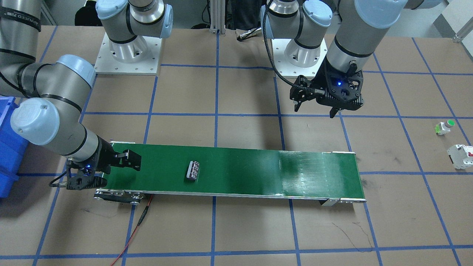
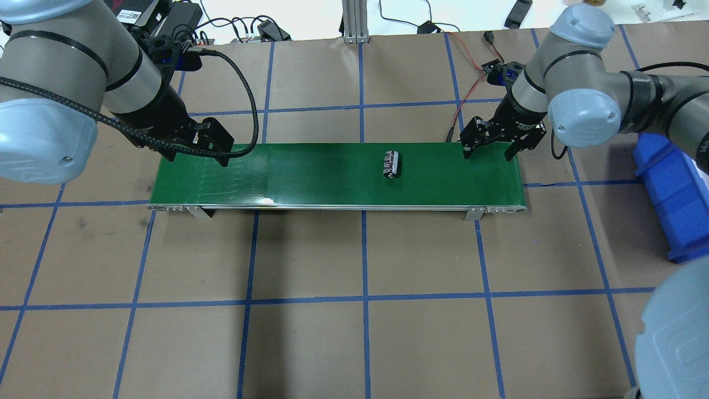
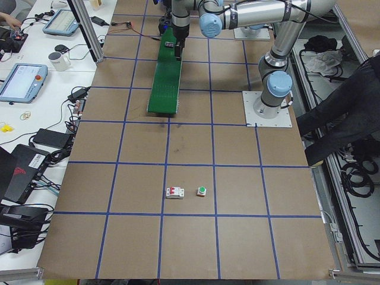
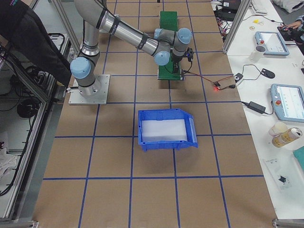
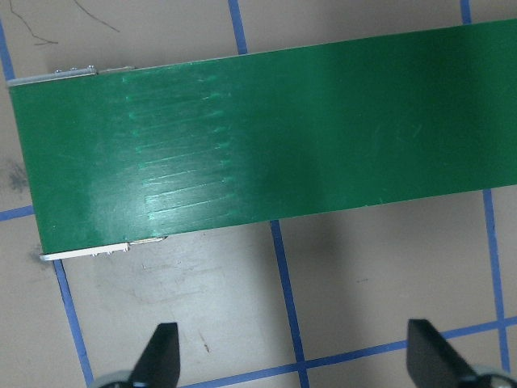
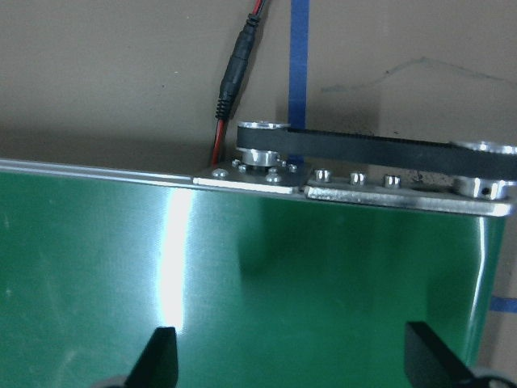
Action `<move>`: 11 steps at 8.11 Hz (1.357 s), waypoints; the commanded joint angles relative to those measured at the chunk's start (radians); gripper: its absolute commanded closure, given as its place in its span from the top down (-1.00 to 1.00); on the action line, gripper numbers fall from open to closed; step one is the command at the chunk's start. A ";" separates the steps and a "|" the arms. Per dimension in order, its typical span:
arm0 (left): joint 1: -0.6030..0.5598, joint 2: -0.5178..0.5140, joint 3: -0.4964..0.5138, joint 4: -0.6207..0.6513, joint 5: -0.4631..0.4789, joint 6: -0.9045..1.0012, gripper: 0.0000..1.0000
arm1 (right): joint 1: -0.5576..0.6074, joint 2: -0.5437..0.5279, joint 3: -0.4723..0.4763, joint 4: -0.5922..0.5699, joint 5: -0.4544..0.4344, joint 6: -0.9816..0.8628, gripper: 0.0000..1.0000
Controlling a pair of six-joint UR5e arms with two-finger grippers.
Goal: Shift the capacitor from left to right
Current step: 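Hold the left gripper still while the belt carries the capacitor toward the right gripper, then lower the right gripper onto the capacitor at the belt end and grasp it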
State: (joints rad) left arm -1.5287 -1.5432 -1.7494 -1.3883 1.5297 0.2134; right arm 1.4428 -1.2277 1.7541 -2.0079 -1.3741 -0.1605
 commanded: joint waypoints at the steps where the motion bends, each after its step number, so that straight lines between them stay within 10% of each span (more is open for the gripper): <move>1: -0.001 0.000 -0.001 0.000 0.013 -0.008 1.00 | -0.001 0.001 0.001 0.001 0.009 0.013 0.96; 11: -0.001 -0.002 -0.001 0.000 0.010 -0.035 1.00 | -0.001 -0.001 0.025 -0.022 0.052 0.144 1.00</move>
State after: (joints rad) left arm -1.5293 -1.5433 -1.7503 -1.3883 1.5456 0.1820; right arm 1.4433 -1.2287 1.7790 -2.0278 -1.3229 -0.0173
